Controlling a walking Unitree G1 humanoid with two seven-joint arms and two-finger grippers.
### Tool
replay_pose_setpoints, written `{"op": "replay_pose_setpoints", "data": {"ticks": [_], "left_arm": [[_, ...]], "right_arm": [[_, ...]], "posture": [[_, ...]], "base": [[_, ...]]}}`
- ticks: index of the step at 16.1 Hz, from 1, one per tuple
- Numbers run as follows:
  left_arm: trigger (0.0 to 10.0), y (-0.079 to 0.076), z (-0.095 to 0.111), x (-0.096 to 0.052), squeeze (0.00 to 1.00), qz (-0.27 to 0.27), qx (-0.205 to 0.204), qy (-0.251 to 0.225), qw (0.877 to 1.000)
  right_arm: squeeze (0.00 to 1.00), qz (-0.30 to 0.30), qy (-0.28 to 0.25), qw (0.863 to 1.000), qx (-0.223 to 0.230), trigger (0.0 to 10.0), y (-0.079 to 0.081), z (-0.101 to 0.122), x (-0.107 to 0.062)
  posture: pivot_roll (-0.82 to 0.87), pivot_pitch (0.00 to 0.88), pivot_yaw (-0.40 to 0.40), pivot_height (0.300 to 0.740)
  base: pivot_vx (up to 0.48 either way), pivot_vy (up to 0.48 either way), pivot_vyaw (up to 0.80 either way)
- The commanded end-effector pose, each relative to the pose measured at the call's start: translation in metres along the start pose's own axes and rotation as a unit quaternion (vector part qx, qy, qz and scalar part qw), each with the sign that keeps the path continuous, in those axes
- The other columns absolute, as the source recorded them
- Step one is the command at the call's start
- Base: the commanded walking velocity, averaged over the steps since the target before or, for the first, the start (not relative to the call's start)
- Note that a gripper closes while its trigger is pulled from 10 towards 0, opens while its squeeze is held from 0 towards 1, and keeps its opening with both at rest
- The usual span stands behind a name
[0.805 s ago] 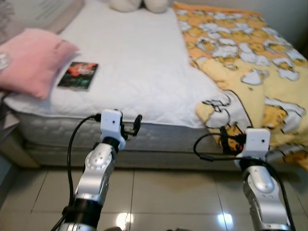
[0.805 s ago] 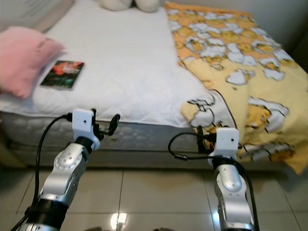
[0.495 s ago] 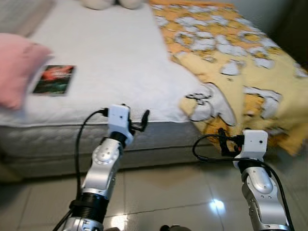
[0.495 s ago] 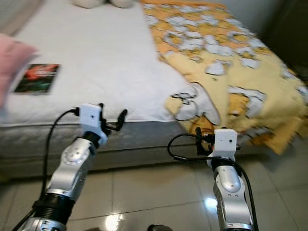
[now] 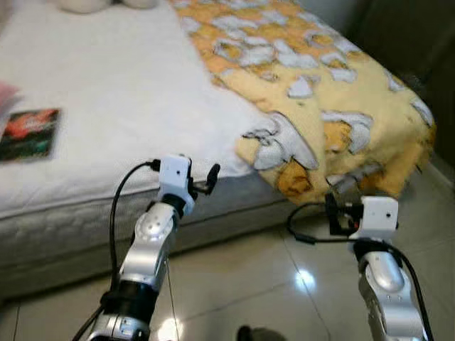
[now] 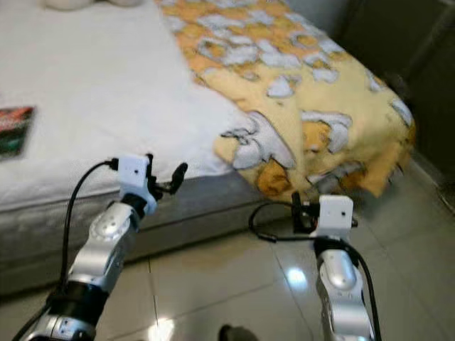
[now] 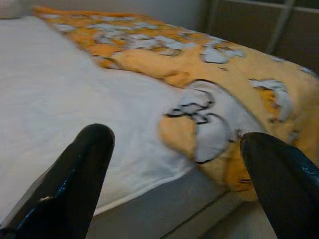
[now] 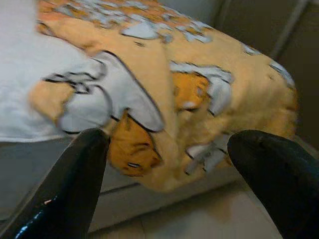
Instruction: Clean up the room
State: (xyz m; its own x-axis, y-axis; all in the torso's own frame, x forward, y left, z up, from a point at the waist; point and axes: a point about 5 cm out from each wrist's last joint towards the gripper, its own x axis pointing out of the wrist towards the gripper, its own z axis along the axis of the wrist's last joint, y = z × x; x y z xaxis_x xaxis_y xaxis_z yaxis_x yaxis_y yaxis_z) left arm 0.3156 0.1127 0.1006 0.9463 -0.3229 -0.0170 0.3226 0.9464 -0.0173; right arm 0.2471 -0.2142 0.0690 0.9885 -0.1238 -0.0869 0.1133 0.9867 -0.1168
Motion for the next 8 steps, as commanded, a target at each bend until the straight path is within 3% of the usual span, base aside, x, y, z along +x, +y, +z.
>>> {"op": "replay_pose_setpoints", "data": {"ticks": [1, 8], "left_arm": [[10.0, -0.008, 0.006, 0.006, 0.0, -0.024, 0.007, -0.011, 1.0], [10.0, -0.018, 0.006, 0.013, 0.0, -0.051, 0.003, -0.013, 0.999]], "right_arm": [[0.31, -0.014, -0.01, 1.0, -0.001, 10.0, -0.005, 0.004, -0.001], [0.33, -0.021, -0.021, 0.999, -0.01, 10.0, -0.006, 0.007, -0.003]], "posture": [[0.02, 0.0, -0.032, 0.736], [-0.01, 0.0, -0.014, 0.736]], "base": [[0.454, 0.0, 0.0], [0.452, 0.0, 0.0]]}}
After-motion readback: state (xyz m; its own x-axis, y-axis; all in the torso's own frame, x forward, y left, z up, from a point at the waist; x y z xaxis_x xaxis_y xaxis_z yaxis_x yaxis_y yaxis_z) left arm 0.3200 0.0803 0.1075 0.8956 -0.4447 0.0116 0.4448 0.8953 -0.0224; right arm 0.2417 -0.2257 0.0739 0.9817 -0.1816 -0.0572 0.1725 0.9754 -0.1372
